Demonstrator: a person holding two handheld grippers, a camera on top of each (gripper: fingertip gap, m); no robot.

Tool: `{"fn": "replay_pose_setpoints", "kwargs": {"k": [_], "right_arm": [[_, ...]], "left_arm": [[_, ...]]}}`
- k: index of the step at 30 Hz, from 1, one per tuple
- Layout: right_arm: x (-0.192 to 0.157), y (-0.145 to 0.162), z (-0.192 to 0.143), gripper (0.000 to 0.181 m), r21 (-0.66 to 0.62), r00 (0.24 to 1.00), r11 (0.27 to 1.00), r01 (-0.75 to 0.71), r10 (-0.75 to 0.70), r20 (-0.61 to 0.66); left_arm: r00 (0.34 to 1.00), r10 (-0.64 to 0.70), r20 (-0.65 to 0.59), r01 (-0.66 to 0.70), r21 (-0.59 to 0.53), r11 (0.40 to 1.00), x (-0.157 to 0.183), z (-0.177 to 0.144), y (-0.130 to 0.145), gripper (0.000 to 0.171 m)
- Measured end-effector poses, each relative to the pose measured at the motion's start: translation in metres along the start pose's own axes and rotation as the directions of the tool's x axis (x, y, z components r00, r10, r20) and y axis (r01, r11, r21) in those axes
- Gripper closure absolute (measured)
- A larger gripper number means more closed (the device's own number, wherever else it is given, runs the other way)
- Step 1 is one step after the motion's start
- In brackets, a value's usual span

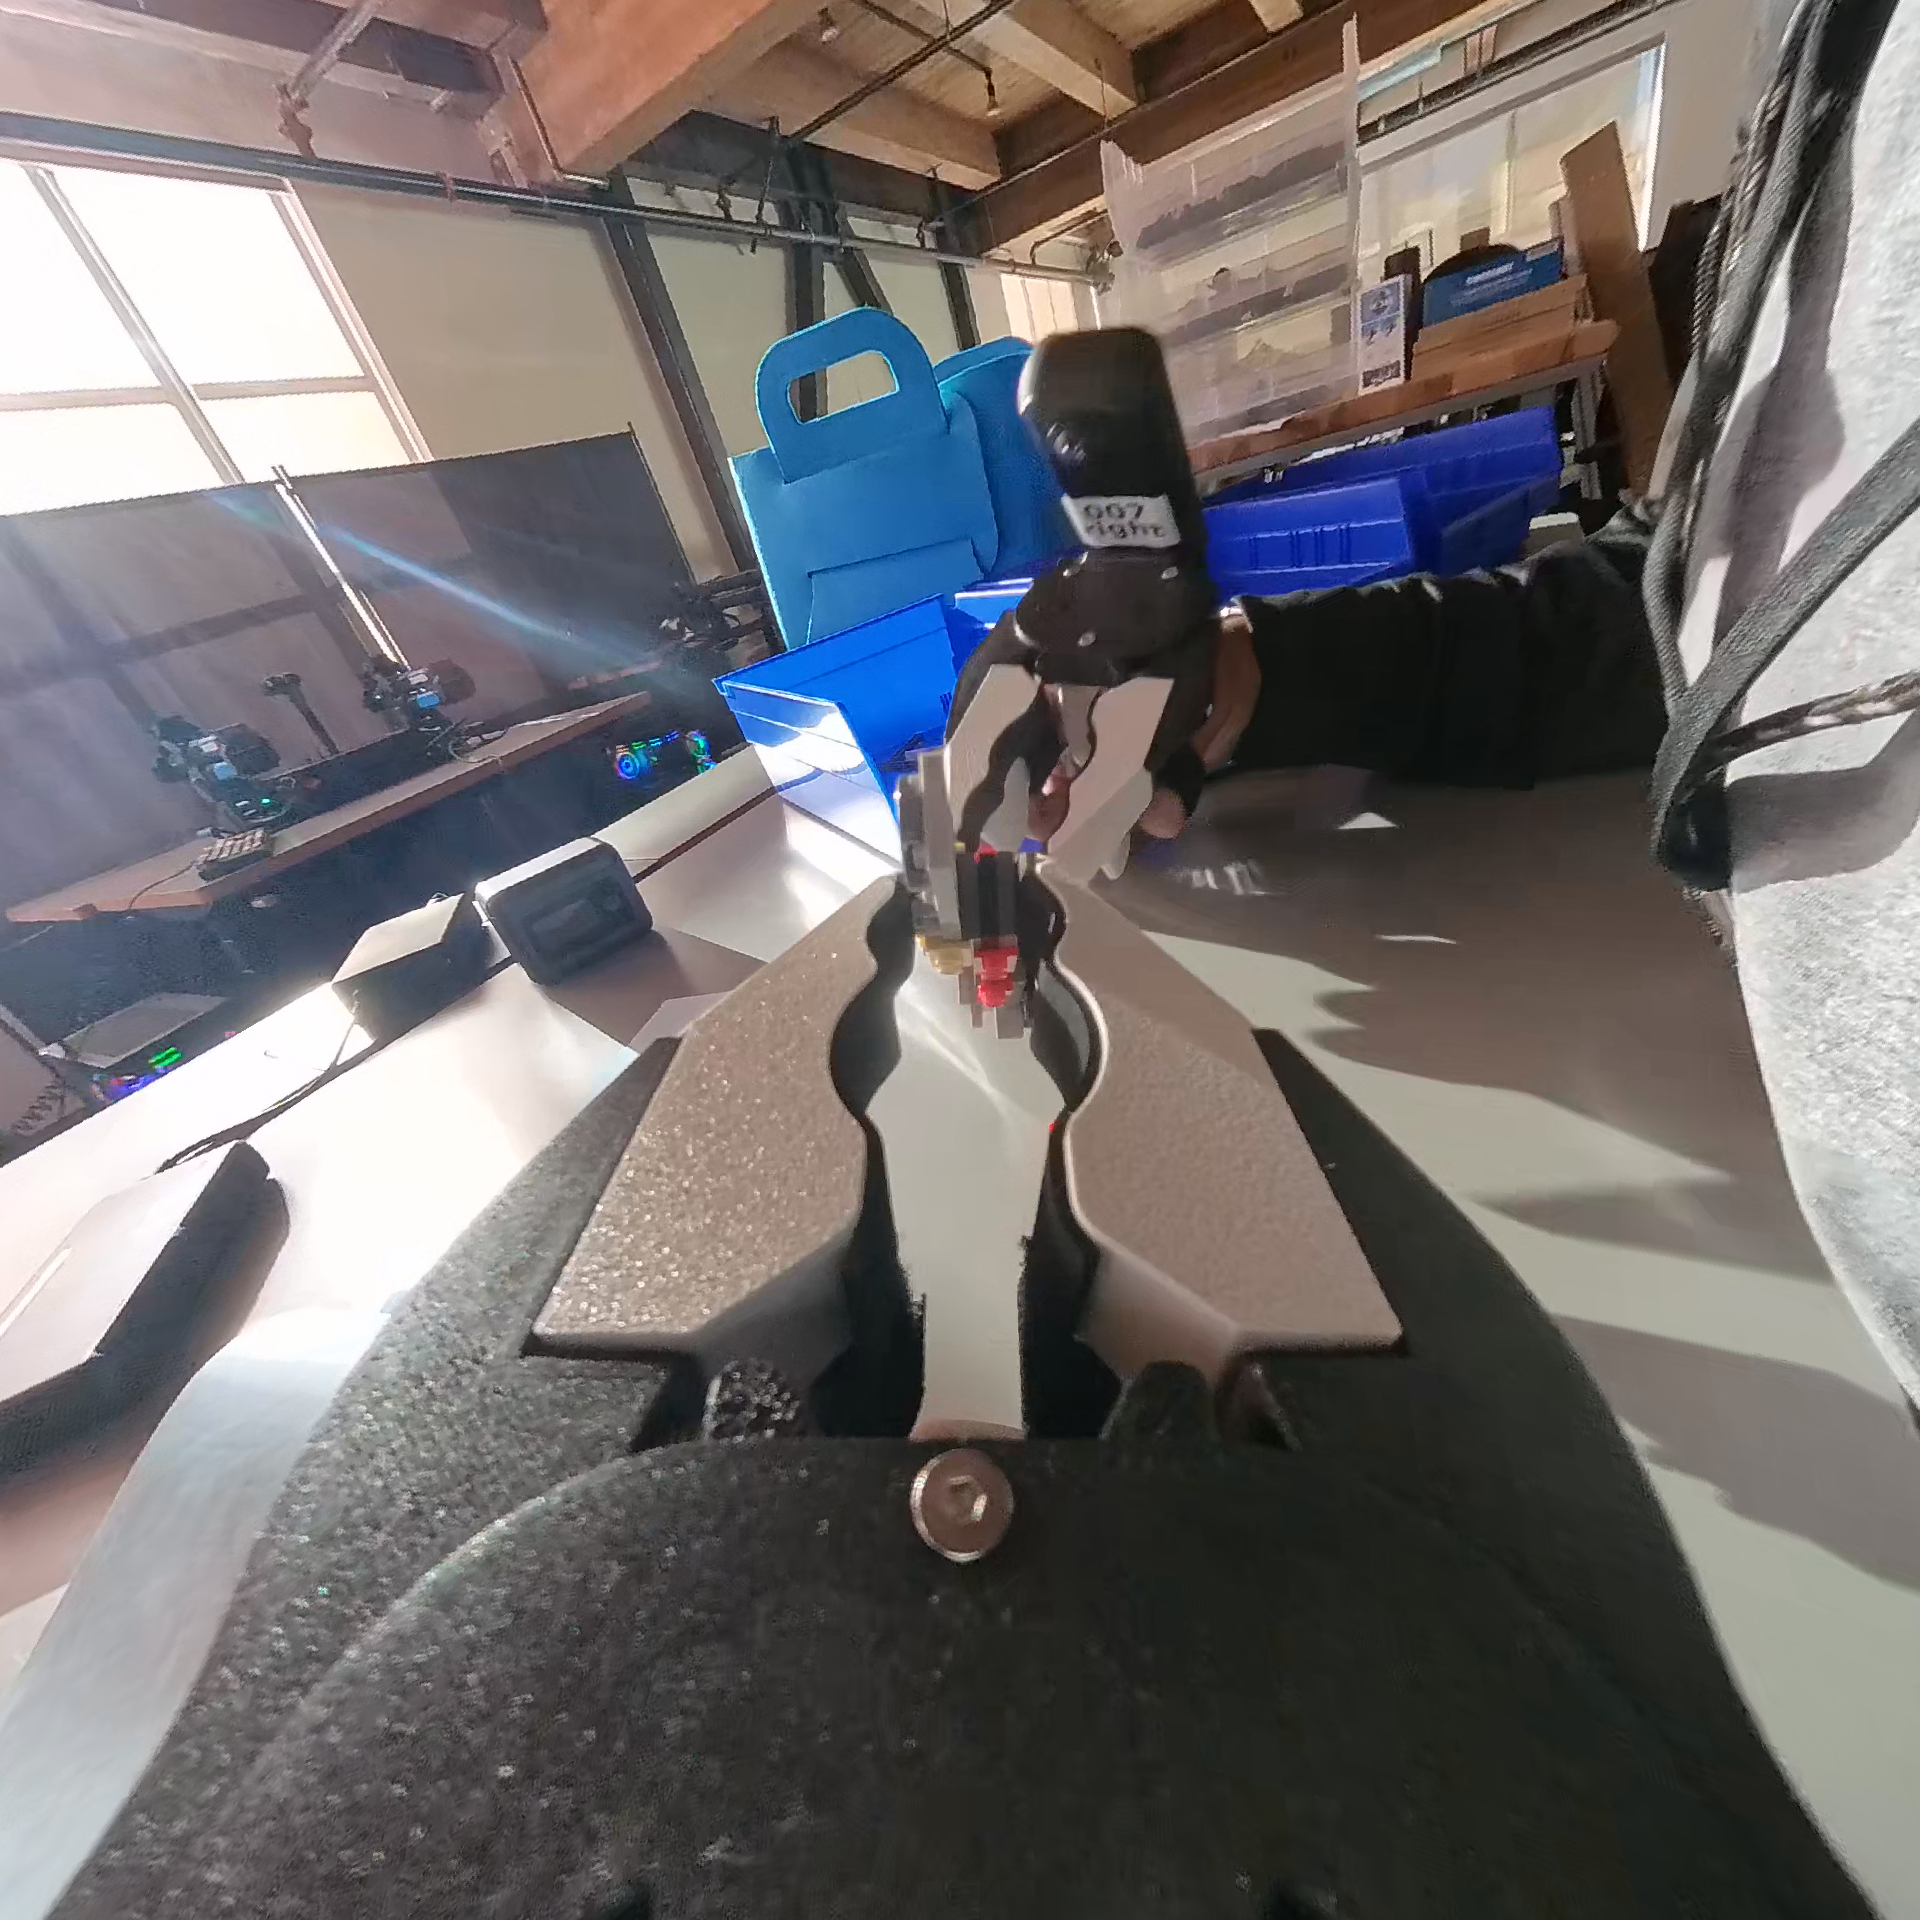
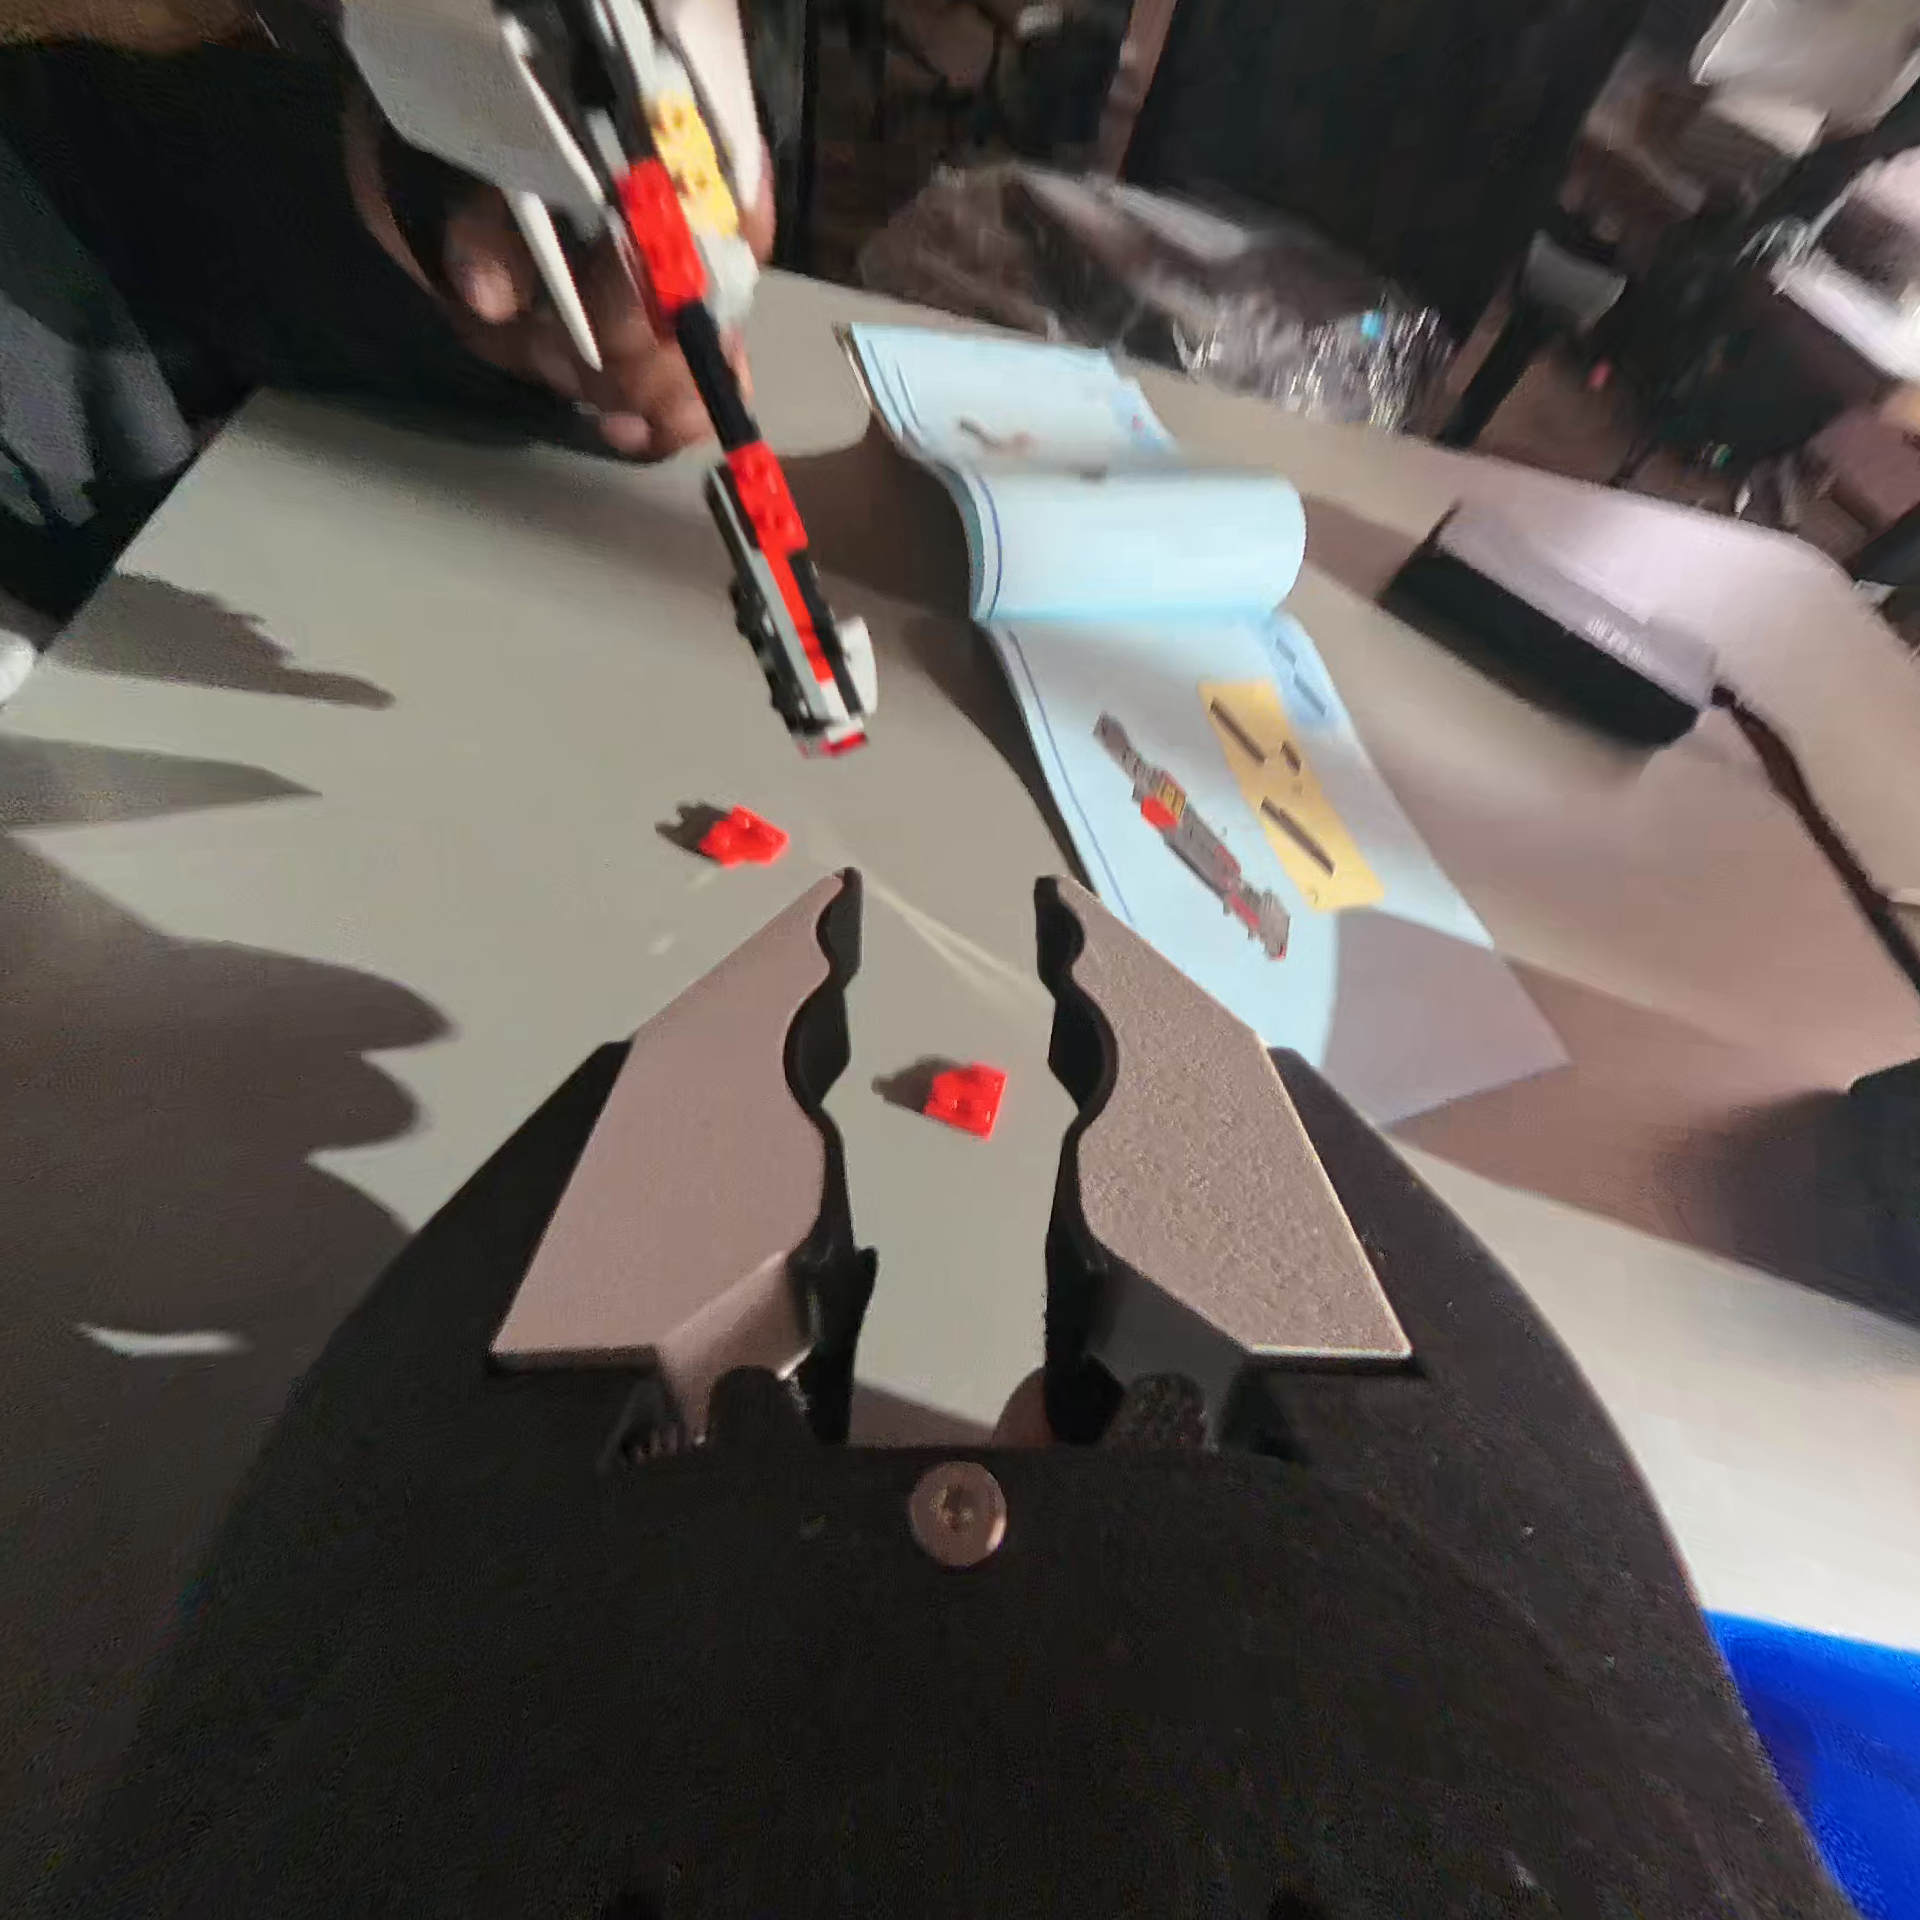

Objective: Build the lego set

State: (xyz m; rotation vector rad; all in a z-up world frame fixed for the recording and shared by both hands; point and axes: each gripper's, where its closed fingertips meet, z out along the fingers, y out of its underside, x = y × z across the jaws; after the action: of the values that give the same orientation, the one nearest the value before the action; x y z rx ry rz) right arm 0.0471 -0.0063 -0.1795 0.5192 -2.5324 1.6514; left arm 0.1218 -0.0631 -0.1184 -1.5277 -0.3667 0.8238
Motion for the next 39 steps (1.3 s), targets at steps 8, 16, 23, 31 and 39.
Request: {"fn": "replay_pose_setpoints", "kwargs": {"k": [8,16,23,31,39], "right_arm": [[-0.033,-0.049,0.019,0.146,0.202,0.977,0.956,0.214,-0.211,-0.036],[-0.048,-0.042,0.038,0.151,0.143,0.948,0.937,0.319,-0.316,-0.043],[-0.047,-0.039,0.044,0.161,0.113,0.933,0.927,0.358,-0.351,-0.077],[-0.045,-0.037,0.049,0.165,0.078,0.904,0.904,0.421,-0.411,-0.121],[-0.028,-0.035,0.045,0.167,0.006,0.832,0.857,0.516,-0.499,-0.241]], "left_arm": [[0.993,0.121,0.009,-0.120,-0.068,0.990,0.006,0.006,0.010,0.152],[0.965,0.261,-0.026,-0.262,-0.115,0.958,0.021,0.011,0.020,0.151],[0.953,0.300,-0.040,-0.302,-0.097,0.948,0.027,0.012,0.019,0.151],[0.949,0.315,-0.032,-0.317,-0.111,0.942,0.027,0.014,0.021,0.151],[0.964,0.266,0.029,-0.263,-0.088,0.961,0.016,0.011,0.015,0.135]]}}
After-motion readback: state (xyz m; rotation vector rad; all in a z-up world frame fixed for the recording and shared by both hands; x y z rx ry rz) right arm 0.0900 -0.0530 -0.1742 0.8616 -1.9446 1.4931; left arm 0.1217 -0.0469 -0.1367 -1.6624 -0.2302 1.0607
